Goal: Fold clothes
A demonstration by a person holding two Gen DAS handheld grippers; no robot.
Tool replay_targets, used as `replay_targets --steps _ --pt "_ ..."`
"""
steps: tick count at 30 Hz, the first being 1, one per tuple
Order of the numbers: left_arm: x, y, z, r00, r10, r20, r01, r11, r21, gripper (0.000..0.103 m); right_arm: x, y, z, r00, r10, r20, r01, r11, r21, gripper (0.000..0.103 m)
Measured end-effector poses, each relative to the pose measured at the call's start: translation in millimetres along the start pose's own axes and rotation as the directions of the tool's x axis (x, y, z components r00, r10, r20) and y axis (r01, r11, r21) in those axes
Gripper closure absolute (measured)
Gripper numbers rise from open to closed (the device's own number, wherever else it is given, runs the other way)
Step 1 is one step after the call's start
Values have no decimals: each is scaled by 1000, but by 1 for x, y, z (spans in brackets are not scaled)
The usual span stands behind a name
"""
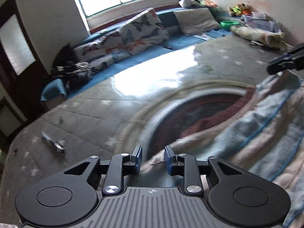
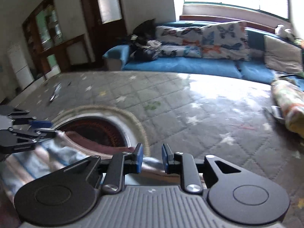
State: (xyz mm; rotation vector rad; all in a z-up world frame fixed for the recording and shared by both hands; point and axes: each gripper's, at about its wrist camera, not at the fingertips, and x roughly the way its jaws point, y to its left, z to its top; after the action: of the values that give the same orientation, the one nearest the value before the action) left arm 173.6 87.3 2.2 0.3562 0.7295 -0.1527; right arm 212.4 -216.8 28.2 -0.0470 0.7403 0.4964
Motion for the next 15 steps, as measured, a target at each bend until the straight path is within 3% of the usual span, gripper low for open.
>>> replay_targets --steps 3,4,6,15 --pt "-18 17 5 999 30 39 -28 998 -50 68 -11 1 -1 1000 10 -3 -10 1000 -9 81" --pt "-26 23 4 998 23 54 -18 997 -78 62 -15 4 -2 1000 21 -5 -21 1000 -12 81" --pt "-44 31 0 997 16 71 -7 992 -124 60 -18 10 -6 998 54 -17 -54 998 -30 81" --pt "-118 20 -61 989 -114 91 132 965 -227 50 -3 29 -23 995 77 -55 -77 997 15 81"
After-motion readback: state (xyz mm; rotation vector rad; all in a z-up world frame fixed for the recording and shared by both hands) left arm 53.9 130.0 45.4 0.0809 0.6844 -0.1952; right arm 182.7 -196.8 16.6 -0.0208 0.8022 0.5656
